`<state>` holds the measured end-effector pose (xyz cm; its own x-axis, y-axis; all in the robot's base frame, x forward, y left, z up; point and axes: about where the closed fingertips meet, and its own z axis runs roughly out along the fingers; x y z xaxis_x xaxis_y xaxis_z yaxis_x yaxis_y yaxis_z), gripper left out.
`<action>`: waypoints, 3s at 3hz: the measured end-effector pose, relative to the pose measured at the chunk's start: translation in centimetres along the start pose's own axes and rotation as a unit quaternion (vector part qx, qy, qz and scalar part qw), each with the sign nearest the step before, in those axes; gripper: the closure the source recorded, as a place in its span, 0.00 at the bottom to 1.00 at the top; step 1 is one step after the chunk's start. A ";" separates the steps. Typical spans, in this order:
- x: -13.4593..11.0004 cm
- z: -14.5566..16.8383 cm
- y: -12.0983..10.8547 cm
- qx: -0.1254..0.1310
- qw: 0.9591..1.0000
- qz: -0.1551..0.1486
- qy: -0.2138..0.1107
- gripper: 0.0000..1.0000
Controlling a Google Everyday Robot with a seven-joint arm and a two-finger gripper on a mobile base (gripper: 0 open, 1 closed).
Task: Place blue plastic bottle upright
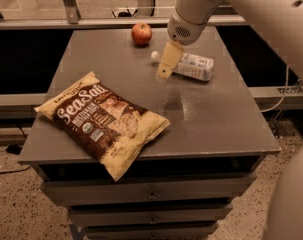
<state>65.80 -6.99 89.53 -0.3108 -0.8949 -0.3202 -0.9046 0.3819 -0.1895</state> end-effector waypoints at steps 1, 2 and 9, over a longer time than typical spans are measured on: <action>-1.4 2.7 -2.6 0.008 1.000 0.020 0.016 0.00; -1.4 4.8 -4.6 0.011 0.999 0.039 0.032 0.00; -2.0 0.9 -7.4 0.004 0.997 0.054 -0.055 1.00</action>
Offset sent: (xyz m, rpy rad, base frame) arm 0.0922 -0.0040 -0.0449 -0.0654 0.0417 -0.1525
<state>73.34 -7.79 90.75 -0.3722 -0.8183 -0.4381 -0.8650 0.4769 -0.1559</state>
